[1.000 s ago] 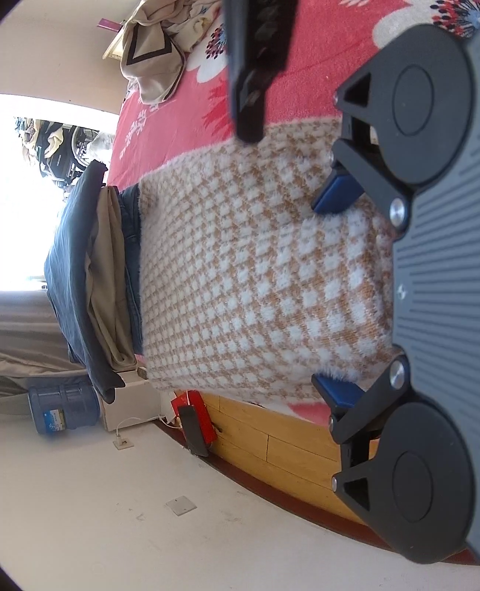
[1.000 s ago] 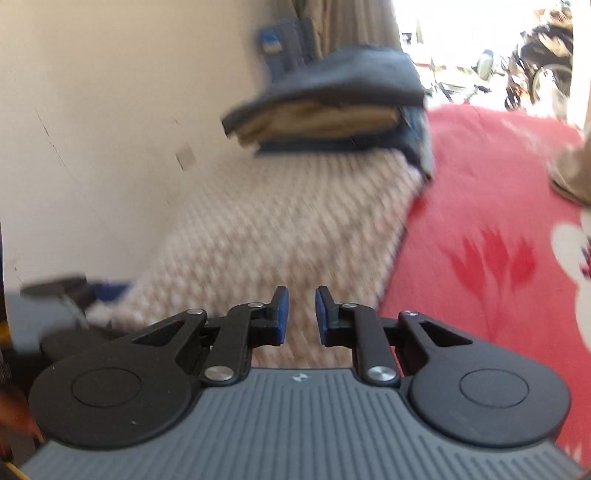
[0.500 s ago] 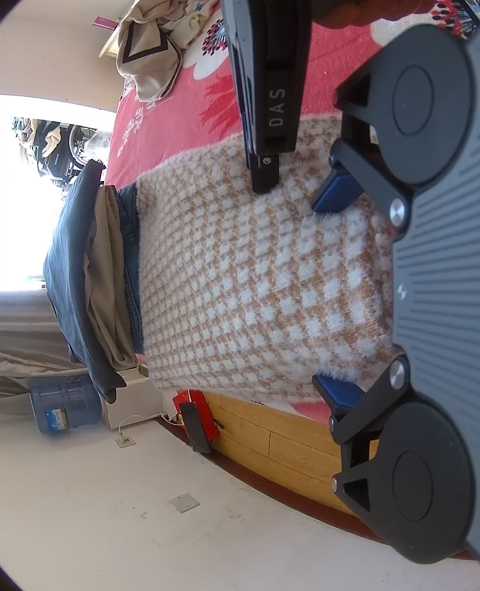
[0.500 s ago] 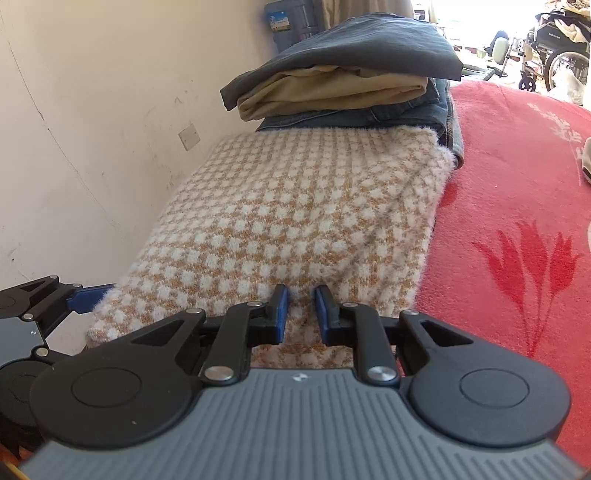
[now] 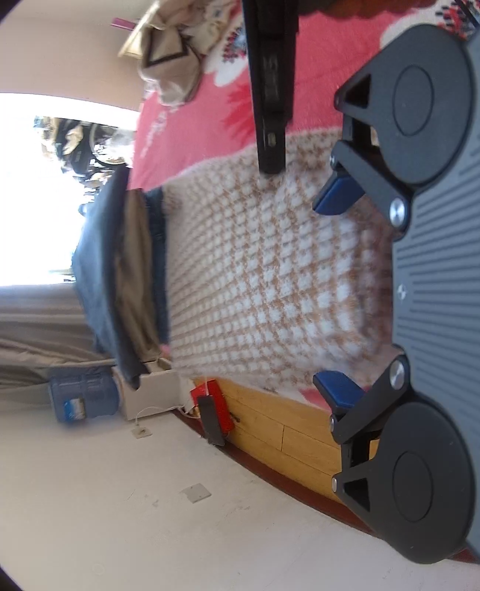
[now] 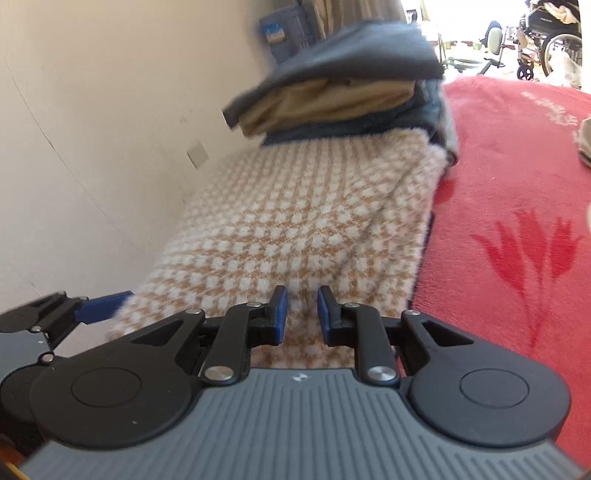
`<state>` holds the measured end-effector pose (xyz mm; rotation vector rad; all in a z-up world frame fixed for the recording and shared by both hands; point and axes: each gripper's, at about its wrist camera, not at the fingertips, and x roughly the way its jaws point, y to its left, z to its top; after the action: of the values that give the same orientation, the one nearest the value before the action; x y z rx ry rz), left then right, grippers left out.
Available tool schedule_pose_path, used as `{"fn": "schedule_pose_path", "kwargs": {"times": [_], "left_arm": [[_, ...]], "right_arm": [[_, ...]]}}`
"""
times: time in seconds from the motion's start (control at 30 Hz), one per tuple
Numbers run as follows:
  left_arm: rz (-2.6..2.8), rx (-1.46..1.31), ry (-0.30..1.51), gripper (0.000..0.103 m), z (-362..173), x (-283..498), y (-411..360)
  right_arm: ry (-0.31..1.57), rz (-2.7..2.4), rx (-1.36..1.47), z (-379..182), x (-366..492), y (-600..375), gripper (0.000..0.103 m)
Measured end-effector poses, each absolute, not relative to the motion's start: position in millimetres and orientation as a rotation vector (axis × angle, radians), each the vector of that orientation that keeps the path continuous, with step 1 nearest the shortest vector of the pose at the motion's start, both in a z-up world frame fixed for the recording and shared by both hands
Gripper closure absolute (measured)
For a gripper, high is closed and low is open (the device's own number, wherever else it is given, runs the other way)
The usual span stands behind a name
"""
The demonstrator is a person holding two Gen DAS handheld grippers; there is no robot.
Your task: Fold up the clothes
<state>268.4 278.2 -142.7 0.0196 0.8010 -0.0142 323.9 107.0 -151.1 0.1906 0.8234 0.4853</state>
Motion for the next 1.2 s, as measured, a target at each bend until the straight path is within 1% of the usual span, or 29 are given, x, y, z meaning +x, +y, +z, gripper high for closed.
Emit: {"fn": "schedule_pose_path", "kwargs": {"times": [0.07, 0.17, 0.23, 0.27, 0.3, 0.33, 0.5, 0.77, 0.93, 1.2], "left_arm": [[-0.017, -0.016, 0.799, 0.007, -135, 253, 280], [-0.031, -0.070, 0.818, 0.004, -127, 224, 277], [-0.032, -0.079, 0.834, 0.002, -123, 205, 271], [-0.032, -0.081, 0.842, 0.001, -121, 196, 267], [-0.030, -0.084, 0.848, 0.001, -120, 188, 264], [-0.030, -0.088, 0.857, 0.000, -119, 181, 260], [-0.065, -0.084, 0.926, 0.000, -119, 154, 238], [-0.077, -0.035, 0.931, 0.000, -113, 123, 218], [-0.045, -0.009, 0.913, 0.000, -104, 111, 214], [0.014, -0.021, 0.843, 0.000, -83, 99, 227]], "right_arm": [[0.800, 0.469, 0.195, -139, 305, 93, 0.085], [0.806, 0.444, 0.155, -126, 272, 75, 0.079], [0.828, 0.428, 0.107, -123, 248, 68, 0.071], [0.838, 0.416, 0.092, -122, 236, 63, 0.070], [0.853, 0.413, 0.081, -122, 224, 59, 0.066], [0.868, 0.412, 0.077, -122, 213, 55, 0.060], [0.916, 0.358, 0.045, -122, 166, 41, 0.044], [0.944, 0.239, 0.072, -120, 121, 22, 0.035], [0.947, 0.196, 0.058, -114, 99, 19, 0.026], [0.947, 0.167, 0.068, -101, 79, 24, 0.023]]}}
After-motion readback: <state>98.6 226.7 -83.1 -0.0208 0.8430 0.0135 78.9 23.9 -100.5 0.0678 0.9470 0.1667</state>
